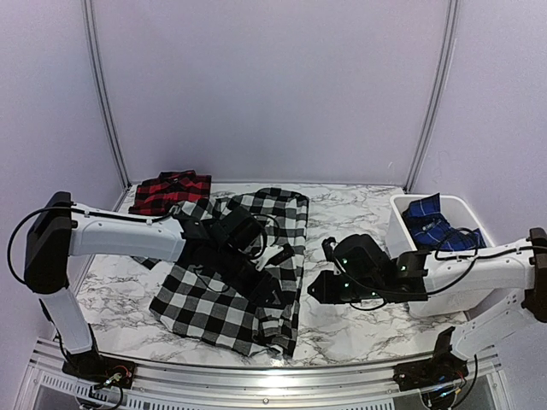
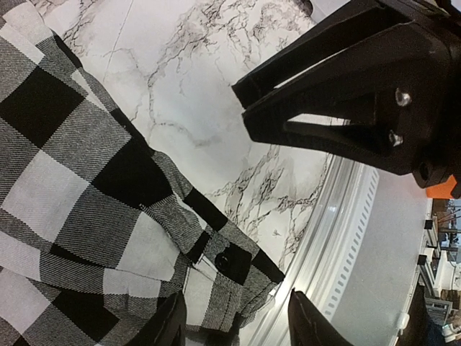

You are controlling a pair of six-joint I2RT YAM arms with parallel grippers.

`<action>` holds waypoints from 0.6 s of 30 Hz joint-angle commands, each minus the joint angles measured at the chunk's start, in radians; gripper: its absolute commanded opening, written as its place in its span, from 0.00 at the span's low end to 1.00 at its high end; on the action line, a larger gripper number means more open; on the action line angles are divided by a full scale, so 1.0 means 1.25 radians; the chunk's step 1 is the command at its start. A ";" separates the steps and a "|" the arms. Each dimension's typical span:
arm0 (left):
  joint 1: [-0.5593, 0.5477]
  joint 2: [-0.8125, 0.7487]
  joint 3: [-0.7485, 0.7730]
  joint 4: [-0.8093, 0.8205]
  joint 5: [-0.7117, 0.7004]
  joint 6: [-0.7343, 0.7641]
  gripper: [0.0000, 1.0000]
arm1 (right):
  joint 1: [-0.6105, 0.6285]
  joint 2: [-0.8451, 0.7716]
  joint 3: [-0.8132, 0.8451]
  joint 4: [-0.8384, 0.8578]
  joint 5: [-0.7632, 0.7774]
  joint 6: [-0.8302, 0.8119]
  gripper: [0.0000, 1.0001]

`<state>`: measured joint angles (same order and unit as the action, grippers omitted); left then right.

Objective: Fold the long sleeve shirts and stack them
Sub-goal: Fold the sleeve of the 1/3-folded shirt, then smooth out the 1/3-folded shirt at the center of the board.

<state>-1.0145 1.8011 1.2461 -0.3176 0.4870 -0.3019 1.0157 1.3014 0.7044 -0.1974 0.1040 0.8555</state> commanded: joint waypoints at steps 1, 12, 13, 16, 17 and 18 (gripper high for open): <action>0.002 -0.028 -0.007 0.001 -0.028 -0.009 0.48 | -0.009 0.050 0.061 0.034 -0.027 -0.033 0.16; 0.181 -0.021 -0.022 0.160 -0.130 -0.199 0.31 | -0.210 0.272 0.280 0.216 -0.220 -0.173 0.16; 0.195 -0.009 -0.006 0.175 -0.125 -0.201 0.31 | -0.226 0.301 0.311 0.221 -0.232 -0.185 0.15; 0.219 0.048 0.066 0.182 -0.120 -0.195 0.30 | -0.275 0.400 0.402 0.234 -0.268 -0.211 0.15; 0.228 0.069 0.089 0.183 -0.123 -0.194 0.30 | -0.290 0.434 0.427 0.246 -0.286 -0.212 0.15; 0.233 0.089 0.112 0.183 -0.128 -0.193 0.29 | -0.306 0.475 0.450 0.260 -0.311 -0.212 0.14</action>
<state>-0.7334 1.8317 1.2793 -0.1600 0.3397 -0.5220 0.6960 1.7691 1.1599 0.0376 -0.1638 0.6456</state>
